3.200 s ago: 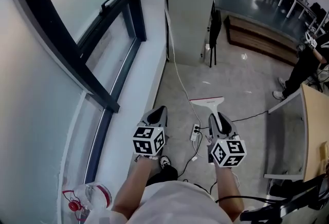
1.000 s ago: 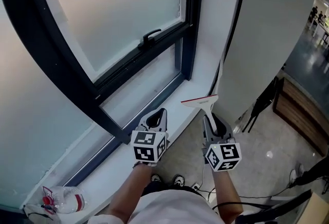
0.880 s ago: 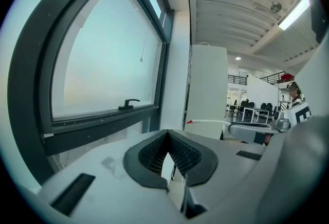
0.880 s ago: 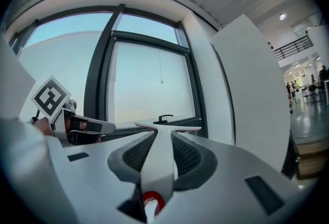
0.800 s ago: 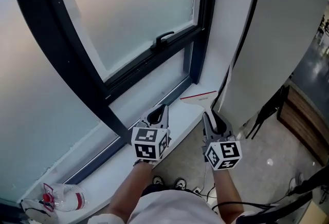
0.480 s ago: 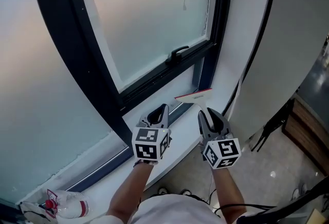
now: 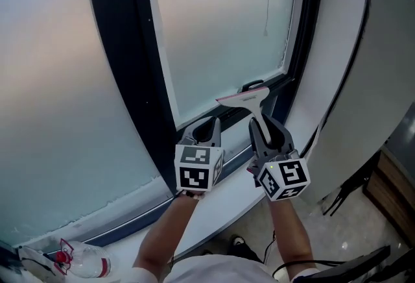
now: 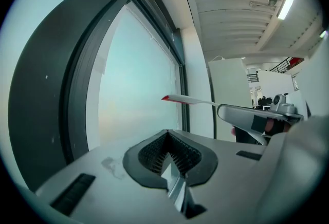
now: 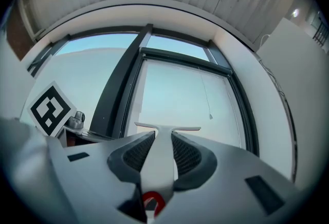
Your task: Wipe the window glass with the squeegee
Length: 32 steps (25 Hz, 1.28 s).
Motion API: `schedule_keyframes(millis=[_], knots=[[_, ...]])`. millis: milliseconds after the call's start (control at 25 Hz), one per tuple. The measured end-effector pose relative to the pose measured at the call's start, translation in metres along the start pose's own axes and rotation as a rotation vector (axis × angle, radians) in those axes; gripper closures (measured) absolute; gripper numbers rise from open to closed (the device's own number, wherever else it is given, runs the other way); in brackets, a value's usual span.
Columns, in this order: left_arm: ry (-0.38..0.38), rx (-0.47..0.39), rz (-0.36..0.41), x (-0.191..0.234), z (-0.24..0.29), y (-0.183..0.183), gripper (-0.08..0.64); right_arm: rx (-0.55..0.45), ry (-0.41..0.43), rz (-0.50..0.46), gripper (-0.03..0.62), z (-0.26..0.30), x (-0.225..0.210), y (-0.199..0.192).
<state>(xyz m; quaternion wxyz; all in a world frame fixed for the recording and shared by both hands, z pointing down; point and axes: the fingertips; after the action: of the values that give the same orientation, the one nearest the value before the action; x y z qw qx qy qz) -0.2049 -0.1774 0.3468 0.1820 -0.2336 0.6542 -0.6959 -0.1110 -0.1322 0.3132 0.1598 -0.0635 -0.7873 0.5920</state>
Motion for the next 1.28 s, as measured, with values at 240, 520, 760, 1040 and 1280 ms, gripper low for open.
schedule_keyframes(millis=[240,520,760,1040,1280], knots=[[0.032,-0.078,0.042,0.012,0.009,0.07,0.561,-0.153,0.084,-0.027,0.502,0.066,-0.007,0.063],[0.112,-0.188,0.05,0.035,0.018,0.165,0.561,-0.384,0.166,-0.063,0.502,0.13,-0.009,0.18],[0.186,-0.27,0.08,0.049,0.014,0.227,0.561,-0.475,0.211,-0.085,0.502,0.182,0.001,0.242],[0.216,-0.322,0.109,0.061,0.006,0.267,0.561,-0.521,0.204,-0.083,0.502,0.229,0.005,0.291],[0.208,-0.356,0.109,0.06,0.006,0.292,0.561,-0.553,0.199,-0.034,0.502,0.26,0.01,0.332]])
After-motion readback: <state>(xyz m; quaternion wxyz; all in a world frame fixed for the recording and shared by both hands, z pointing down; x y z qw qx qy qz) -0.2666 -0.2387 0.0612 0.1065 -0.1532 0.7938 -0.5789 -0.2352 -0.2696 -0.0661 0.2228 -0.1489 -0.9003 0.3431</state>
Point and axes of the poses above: the fingertips, and each gripper's own axes: z forward along the fingers, x to its left, y out of its top, and after that the axes turned 6 degrees about -z, right-handed
